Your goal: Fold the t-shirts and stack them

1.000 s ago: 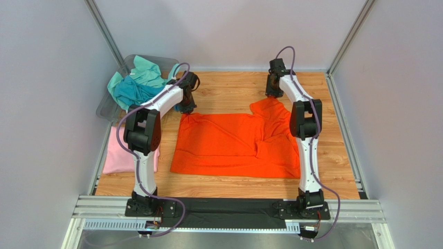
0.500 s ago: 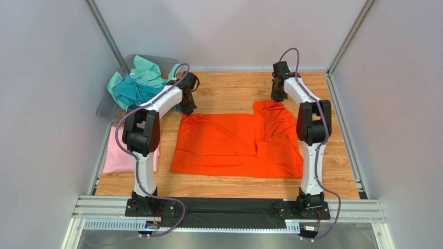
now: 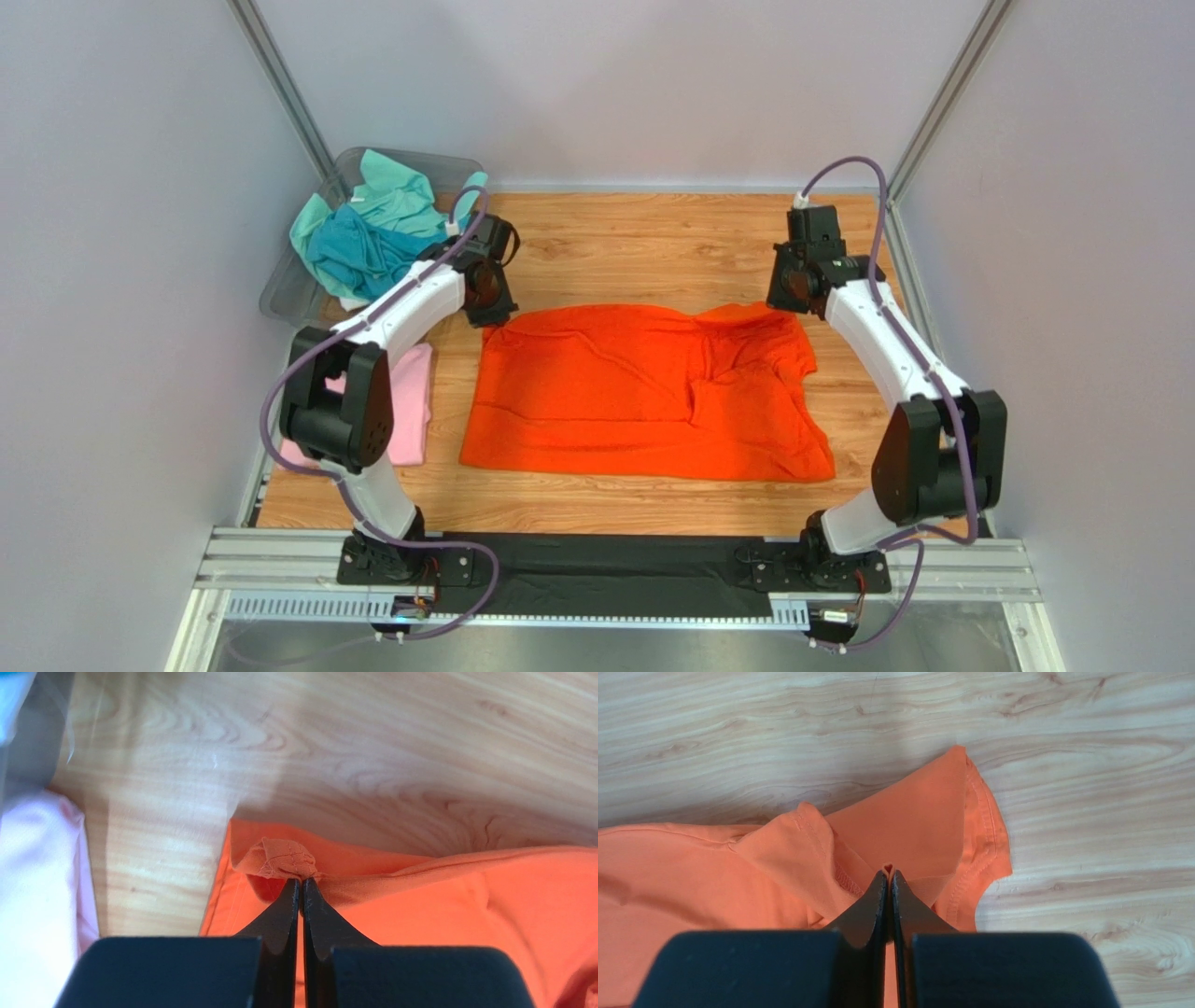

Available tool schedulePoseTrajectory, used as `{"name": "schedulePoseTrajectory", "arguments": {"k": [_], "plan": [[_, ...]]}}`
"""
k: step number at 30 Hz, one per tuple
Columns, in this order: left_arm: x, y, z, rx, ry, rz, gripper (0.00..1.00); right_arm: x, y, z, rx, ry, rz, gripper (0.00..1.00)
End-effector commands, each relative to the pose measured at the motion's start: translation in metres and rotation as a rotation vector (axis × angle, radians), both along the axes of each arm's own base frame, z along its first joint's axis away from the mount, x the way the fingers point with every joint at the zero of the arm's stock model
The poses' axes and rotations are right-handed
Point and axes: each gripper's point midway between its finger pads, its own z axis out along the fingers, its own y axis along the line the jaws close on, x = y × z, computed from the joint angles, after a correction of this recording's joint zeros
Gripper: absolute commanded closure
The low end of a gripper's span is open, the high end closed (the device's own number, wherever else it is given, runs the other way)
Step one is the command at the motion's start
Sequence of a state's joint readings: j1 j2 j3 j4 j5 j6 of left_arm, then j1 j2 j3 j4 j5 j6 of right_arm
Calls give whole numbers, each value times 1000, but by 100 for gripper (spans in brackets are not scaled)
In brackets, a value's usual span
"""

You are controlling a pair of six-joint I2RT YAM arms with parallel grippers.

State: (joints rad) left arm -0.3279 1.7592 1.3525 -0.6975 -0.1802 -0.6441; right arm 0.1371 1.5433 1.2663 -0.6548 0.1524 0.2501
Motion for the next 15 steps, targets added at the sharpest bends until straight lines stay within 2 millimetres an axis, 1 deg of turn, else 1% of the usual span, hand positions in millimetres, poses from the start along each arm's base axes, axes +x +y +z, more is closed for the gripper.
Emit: {"name": "schedulePoseTrajectory", "arguments": {"k": [1, 2, 3, 4, 5, 7, 8, 10, 11, 13, 14, 15], "plan": [[-4, -2, 23, -37, -90, -15, 100, -22, 6, 25, 53, -83, 7, 100], [-10, -1, 17, -37, -82, -16, 100, -30, 4, 26, 53, -80, -1, 100], [-13, -1, 22, -45, -100, -18, 100, -36, 3, 26, 54, -76, -8, 100], [-13, -2, 23, -55, -110, -19, 100, -48, 2, 25, 59, -72, -15, 100], [-19, -2, 18, -55, -101, -22, 100, -54, 2, 24, 74, -67, -23, 100], [-22, -4, 22, -68, -115, -26, 100, -68, 3, 27, 88, -75, -21, 100], [-27, -3, 18, -66, -105, -26, 100, -76, 2, 21, 88, -58, -26, 100], [-30, -3, 20, -67, -110, -31, 100, -89, -1, 22, 83, -54, -32, 100], [-35, -4, 15, -63, -99, -34, 100, -95, -4, 17, 71, -39, -38, 100], [-39, -3, 14, -69, -103, -26, 100, -104, -6, 15, 69, -28, -46, 100], [-42, -3, 10, -69, -97, -27, 100, -108, -5, 11, 73, -18, -42, 100], [-45, -2, 11, -71, -100, -25, 100, -112, -6, 7, 74, -10, -42, 100]]}}
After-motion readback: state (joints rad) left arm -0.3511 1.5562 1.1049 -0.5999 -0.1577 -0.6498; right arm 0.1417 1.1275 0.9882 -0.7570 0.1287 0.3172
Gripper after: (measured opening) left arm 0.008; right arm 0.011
